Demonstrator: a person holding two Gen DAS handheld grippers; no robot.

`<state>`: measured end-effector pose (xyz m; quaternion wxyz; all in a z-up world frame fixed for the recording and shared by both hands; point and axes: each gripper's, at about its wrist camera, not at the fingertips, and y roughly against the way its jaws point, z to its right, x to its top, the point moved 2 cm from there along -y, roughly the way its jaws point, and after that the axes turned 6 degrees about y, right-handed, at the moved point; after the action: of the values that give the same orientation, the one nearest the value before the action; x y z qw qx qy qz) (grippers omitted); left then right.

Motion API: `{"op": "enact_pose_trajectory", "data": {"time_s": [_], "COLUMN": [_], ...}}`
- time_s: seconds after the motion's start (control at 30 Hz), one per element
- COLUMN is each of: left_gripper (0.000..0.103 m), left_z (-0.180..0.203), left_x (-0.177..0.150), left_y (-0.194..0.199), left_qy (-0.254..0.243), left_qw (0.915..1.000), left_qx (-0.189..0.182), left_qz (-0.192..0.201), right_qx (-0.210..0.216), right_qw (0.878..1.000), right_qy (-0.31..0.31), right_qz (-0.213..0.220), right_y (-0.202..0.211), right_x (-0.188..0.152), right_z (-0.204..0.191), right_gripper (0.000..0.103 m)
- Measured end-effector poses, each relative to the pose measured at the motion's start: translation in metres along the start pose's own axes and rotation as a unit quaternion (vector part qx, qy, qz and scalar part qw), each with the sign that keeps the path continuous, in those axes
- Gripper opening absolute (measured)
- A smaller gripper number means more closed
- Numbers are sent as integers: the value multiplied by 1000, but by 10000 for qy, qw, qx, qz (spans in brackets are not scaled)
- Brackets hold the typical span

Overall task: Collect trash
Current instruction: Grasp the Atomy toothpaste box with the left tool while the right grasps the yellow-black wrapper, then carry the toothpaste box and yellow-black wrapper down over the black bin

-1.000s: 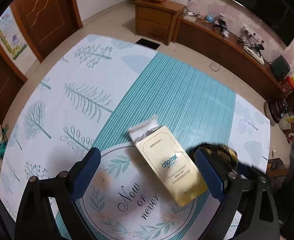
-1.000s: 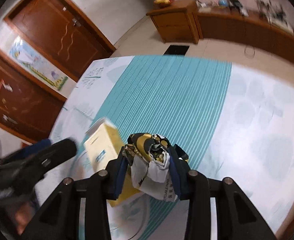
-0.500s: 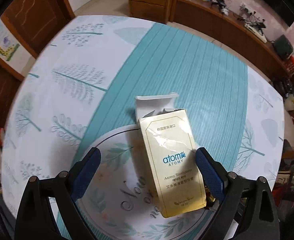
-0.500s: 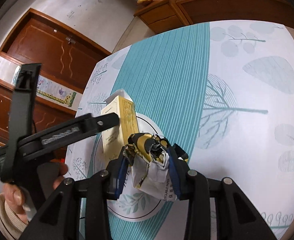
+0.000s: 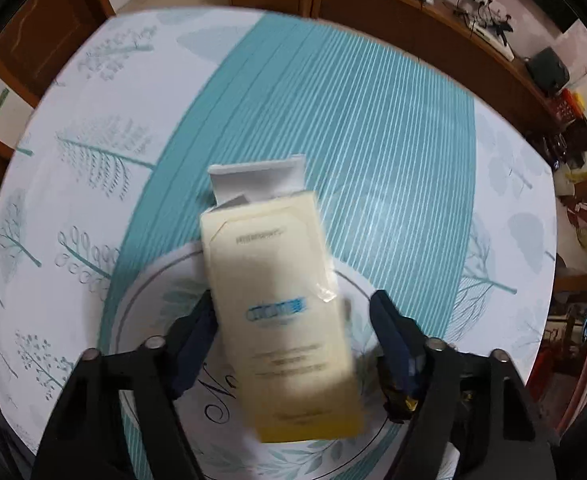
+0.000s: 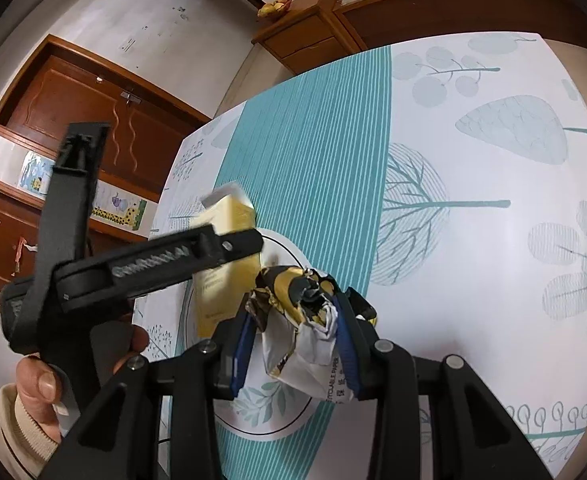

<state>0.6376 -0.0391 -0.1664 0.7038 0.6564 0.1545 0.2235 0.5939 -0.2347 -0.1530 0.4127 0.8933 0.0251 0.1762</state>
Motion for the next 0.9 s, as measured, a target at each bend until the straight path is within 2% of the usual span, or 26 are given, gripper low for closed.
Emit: {"op": "enact_pose_trajectory", "data": {"time_s": [0.03, 0.13, 0.3, 0.63, 0.9], "left_gripper": [57, 53, 52, 51, 51], "left_z": [-2, -7, -18, -25, -68], "left_x": [0, -2, -13, -79, -149], "left_y": [-4, -4, 1, 48, 104], "left_qy": [32, 99, 48, -889, -1653], "left_qw": [10000, 9999, 9999, 9955, 9842], "left_qx": [-19, -129, -128, -5, -202], "left_qz": [-89, -53, -14, 324, 604], "right_qx": [2, 0, -24, -86, -271], "right_qw": [10000, 10000, 10000, 9996, 9978], "right_qy": [-7, -29, -61, -189, -303], "right_qz": [9, 26, 40, 179, 533], "right_y": [0, 2, 3, 13, 42], "right_x": [0, -1, -4, -26, -73], "right_z": [0, 2, 1, -15, -52], "right_gripper": [37, 37, 37, 37, 37]}}
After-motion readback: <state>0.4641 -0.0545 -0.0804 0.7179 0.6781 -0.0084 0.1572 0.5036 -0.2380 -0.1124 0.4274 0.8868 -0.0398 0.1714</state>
